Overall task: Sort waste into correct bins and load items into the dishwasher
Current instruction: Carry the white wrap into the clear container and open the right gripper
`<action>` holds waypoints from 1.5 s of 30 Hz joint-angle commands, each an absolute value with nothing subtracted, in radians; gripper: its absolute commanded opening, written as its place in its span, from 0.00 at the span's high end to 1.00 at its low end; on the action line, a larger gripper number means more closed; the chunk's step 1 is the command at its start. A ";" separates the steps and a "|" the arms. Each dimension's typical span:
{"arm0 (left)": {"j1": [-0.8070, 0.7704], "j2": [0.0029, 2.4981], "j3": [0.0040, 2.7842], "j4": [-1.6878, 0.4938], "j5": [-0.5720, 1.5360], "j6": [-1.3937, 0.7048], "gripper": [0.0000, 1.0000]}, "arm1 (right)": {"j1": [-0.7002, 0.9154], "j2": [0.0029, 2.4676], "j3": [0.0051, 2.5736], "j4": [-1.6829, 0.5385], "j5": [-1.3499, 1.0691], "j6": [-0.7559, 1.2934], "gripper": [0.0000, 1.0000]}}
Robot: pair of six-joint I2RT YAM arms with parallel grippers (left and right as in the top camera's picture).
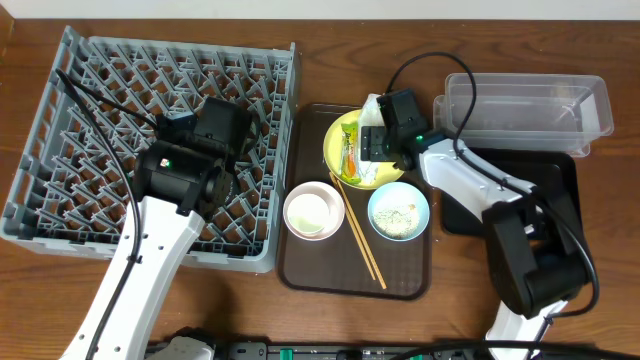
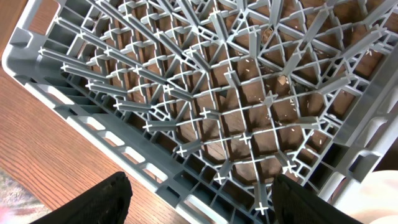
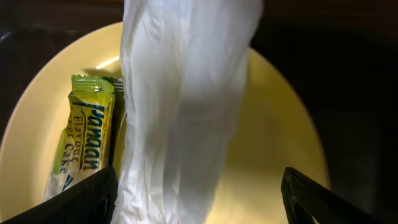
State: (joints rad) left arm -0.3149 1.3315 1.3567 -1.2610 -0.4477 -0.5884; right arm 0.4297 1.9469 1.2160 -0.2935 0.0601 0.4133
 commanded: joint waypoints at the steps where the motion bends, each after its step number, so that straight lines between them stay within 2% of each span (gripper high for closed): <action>1: -0.310 1.334 1.373 -1.268 -0.461 -0.604 0.24 | 0.472 1.987 1.234 -0.276 0.048 0.441 0.18; 5: -0.310 1.333 1.373 -1.268 -0.460 -0.604 0.24 | 0.495 2.019 1.234 -0.272 0.052 0.441 0.18; 8: -0.310 1.333 1.373 -1.268 -0.461 -0.604 0.24 | 0.506 2.045 1.234 -0.273 0.052 0.457 0.25; 13: -0.310 1.333 1.373 -1.268 -0.461 -0.604 0.24 | 0.512 2.053 1.235 -0.273 0.052 0.461 0.63; 19: -0.310 1.333 1.373 -1.269 -0.461 -0.604 0.24 | 0.490 2.027 1.269 -0.323 0.063 0.459 0.99; 29: -0.310 1.333 1.373 -1.268 -0.460 -0.604 0.24 | 0.353 1.797 1.357 -0.453 0.187 0.434 0.99; 39: -0.310 1.333 1.373 -1.269 -0.456 -0.604 0.24 | 0.097 1.714 1.356 -0.485 0.199 0.685 0.98; 41: -0.310 1.333 1.373 -1.269 -0.456 -0.604 0.24 | 0.065 1.723 1.356 -0.483 0.199 0.719 0.87; 43: -0.310 1.333 1.373 -1.268 -0.456 -0.604 0.24 | 0.045 1.731 1.356 -0.453 0.197 0.723 0.65; 45: -0.310 1.334 1.373 -1.268 -0.456 -0.604 0.24 | 0.036 1.734 1.356 -0.400 0.169 0.659 0.53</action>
State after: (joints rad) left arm -0.3149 1.3315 1.3567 -1.2610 -0.4477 -0.5957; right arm 0.0490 1.7199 1.3525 -0.4458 0.1841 0.6651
